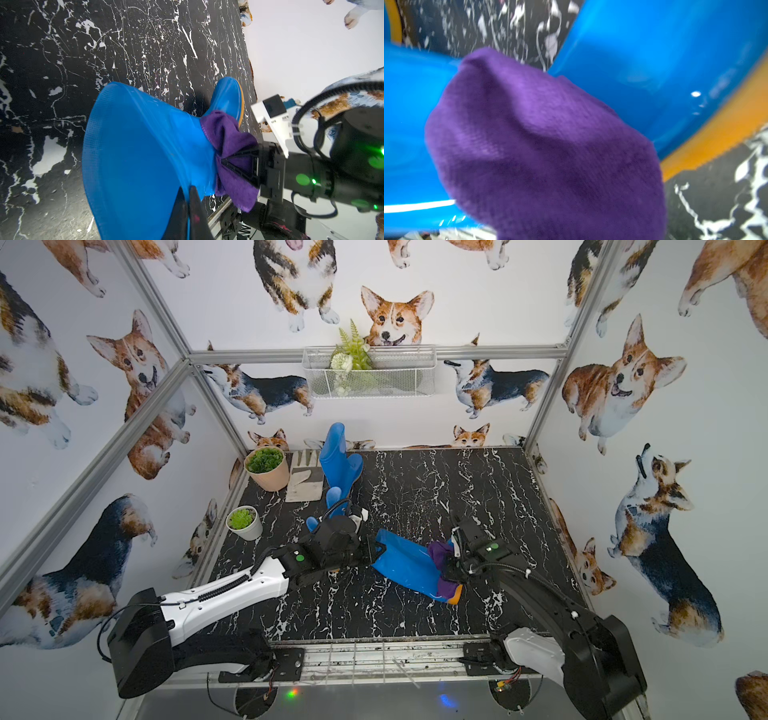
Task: Wipe the rubber boots with a cloth
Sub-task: Wipe the dirt off the rubber boot, then place the cleaning item at the center of the board.
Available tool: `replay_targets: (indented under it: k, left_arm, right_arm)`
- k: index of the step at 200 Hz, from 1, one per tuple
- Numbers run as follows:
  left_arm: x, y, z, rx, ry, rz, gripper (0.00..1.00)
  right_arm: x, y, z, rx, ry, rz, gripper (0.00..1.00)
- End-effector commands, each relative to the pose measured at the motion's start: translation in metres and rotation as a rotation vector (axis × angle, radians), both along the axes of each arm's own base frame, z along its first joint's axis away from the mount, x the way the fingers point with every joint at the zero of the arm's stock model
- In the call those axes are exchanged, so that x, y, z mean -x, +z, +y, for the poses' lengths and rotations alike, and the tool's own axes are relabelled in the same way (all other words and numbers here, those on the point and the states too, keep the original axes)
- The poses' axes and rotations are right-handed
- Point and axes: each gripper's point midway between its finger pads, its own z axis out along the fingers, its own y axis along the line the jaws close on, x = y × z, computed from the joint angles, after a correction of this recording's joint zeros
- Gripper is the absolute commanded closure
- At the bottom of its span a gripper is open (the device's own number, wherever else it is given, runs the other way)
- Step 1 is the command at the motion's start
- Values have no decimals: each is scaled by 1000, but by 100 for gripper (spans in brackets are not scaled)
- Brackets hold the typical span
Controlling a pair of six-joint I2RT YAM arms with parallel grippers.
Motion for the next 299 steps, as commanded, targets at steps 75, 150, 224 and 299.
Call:
replay_targets:
  k: [75,150,224,299]
  left_arm:
    - [-13,28,5,44,43,-81,100]
    - [-36,66,-12,3,4,-190,100]
    - [-40,93,-19,-3,-52,-247,100]
    - [-42,113,-29,-32,-120,-295,100]
  right_arm:
    - [-45,57,-46,-7,-196,4,100]
    - [-35,49,9,45,-13,-106,100]
    - [-61,45,-87,-41,-442,-89,100]
    - [-79,51,-106,139,-378,-39,48]
